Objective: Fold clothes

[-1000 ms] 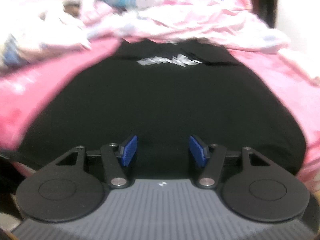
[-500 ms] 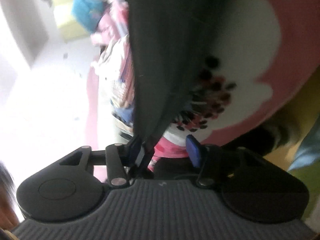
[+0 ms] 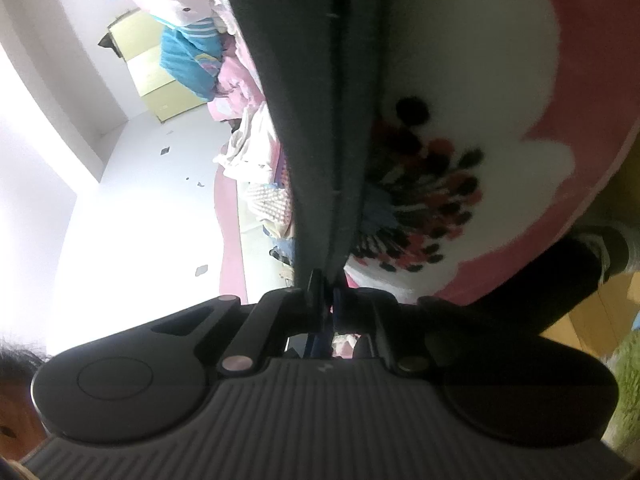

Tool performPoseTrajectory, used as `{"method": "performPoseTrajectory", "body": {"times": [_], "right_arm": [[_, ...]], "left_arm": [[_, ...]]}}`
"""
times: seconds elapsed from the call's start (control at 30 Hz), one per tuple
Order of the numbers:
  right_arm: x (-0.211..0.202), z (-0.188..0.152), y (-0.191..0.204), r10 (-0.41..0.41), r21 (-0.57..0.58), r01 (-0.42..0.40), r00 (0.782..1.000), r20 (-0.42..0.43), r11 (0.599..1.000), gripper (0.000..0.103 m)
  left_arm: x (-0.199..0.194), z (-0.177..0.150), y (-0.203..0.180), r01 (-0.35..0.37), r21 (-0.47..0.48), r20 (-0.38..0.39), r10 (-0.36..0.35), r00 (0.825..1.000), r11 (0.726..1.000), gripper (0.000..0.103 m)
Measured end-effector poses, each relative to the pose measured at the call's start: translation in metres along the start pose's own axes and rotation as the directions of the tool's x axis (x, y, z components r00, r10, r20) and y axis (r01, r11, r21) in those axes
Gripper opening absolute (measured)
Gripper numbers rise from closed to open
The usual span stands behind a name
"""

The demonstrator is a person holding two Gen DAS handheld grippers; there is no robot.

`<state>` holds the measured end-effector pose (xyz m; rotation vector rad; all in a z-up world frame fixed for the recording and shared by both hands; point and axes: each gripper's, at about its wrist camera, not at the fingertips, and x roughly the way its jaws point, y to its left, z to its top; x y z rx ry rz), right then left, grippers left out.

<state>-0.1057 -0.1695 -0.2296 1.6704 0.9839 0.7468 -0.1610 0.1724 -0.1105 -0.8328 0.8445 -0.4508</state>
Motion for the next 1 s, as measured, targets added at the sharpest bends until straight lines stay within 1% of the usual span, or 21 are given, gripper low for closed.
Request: {"method": "performPoseTrajectory", "body": {"times": [0.03,0.07,0.13,0.2,0.23,0.33,0.5,0.6,0.77,0.9,1.0], "right_arm": [[0.0,0.0,0.0,0.001,-0.002,-0.001,1.0,0.002,1.0,0.002],[0.0,0.0,0.0,0.001,-0.002,-0.001,1.0,0.002,1.0,0.002],[0.001,0.0,0.0,-0.001,0.0,0.001,1.0,0.0,1.0,0.002],[0.002,0.0,0.0,-0.004,0.0,0.004,1.0,-0.003,1.0,0.002],[0.003,0.0,0.001,-0.003,-0.001,0.003,1.0,-0.004,1.0,0.002],[0.005,0.0,0.003,0.0,-0.007,0.0,1.0,-0.006,1.0,0.002],[0.006,0.0,0.008,0.015,-0.015,-0.015,1.0,-0.007,1.0,0.002],[0.007,0.0,0.013,0.037,-0.021,-0.037,0.999,-0.007,0.999,0.002],[0.01,0.0,0.017,0.053,-0.021,-0.053,0.999,-0.014,0.998,0.002],[0.013,0.001,0.022,0.075,-0.02,-0.076,0.997,-0.021,0.997,0.001],[0.013,0.004,0.026,0.107,-0.017,-0.107,0.994,-0.017,0.994,0.001]], "left_arm": [[0.001,0.001,0.004,0.005,-0.031,-0.003,-0.005,1.0,0.999,0.033],[0.001,0.002,0.007,0.011,-0.059,-0.001,-0.011,1.0,0.998,0.042],[0.002,0.004,0.013,0.025,-0.103,0.013,-0.024,1.0,0.994,0.044],[0.004,0.007,0.018,0.041,-0.131,0.021,-0.039,0.999,0.991,0.05],[0.005,0.008,0.02,0.047,-0.143,0.023,-0.044,0.999,0.989,0.051],[0.014,0.012,0.024,0.044,-0.168,0.019,-0.041,0.999,0.985,0.053],[0.032,0.016,0.023,0.029,-0.184,0.003,-0.029,1.0,0.983,0.056],[0.041,0.019,0.026,0.053,-0.225,-0.009,-0.057,0.998,0.973,0.056],[0.054,0.021,0.025,0.097,-0.267,-0.015,-0.105,0.994,0.959,0.055],[0.062,0.022,0.026,0.108,-0.279,-0.026,-0.12,0.992,0.954,0.055],[0.065,0.021,0.028,0.127,-0.305,-0.023,-0.141,0.99,0.944,0.055]]}}
